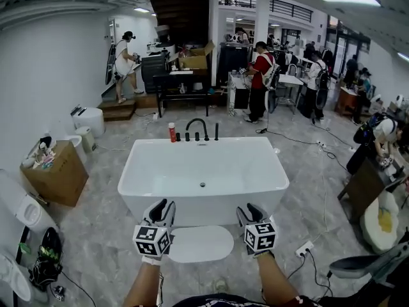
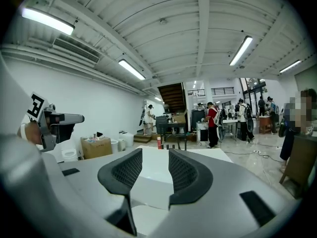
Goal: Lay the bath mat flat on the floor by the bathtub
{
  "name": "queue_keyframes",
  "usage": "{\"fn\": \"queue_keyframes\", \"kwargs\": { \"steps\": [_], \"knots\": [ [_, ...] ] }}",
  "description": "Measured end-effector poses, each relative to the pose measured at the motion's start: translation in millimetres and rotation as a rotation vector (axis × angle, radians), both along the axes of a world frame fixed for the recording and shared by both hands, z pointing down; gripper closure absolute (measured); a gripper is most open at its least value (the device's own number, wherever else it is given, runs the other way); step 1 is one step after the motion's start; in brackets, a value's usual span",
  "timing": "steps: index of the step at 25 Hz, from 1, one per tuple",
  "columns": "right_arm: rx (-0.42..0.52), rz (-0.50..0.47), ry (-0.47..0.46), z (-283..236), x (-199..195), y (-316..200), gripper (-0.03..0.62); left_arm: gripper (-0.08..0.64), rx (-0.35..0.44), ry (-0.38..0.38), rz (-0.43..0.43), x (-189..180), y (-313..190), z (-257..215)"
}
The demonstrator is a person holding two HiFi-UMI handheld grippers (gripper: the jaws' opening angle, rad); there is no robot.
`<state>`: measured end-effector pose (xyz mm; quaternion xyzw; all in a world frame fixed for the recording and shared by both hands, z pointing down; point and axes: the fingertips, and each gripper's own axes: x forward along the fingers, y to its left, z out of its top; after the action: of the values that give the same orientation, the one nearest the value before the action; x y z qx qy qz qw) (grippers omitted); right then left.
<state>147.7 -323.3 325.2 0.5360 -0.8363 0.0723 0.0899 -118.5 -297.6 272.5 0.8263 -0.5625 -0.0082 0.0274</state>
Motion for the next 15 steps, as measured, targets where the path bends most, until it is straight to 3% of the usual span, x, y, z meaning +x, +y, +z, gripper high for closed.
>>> {"fn": "queue_keyframes", "kwargs": {
  "steps": [11,15],
  "knots": [
    [0.034,0.045,-0.08,-21,-28,86,0.417,0.445,0.037,0.009,-0.015,-38,75,-1],
    [0.048,0.047,-0.065,-20,-42,104,0.42,0.466,0.038,0.011,-0.012,-44,90,7]
  ]
}}
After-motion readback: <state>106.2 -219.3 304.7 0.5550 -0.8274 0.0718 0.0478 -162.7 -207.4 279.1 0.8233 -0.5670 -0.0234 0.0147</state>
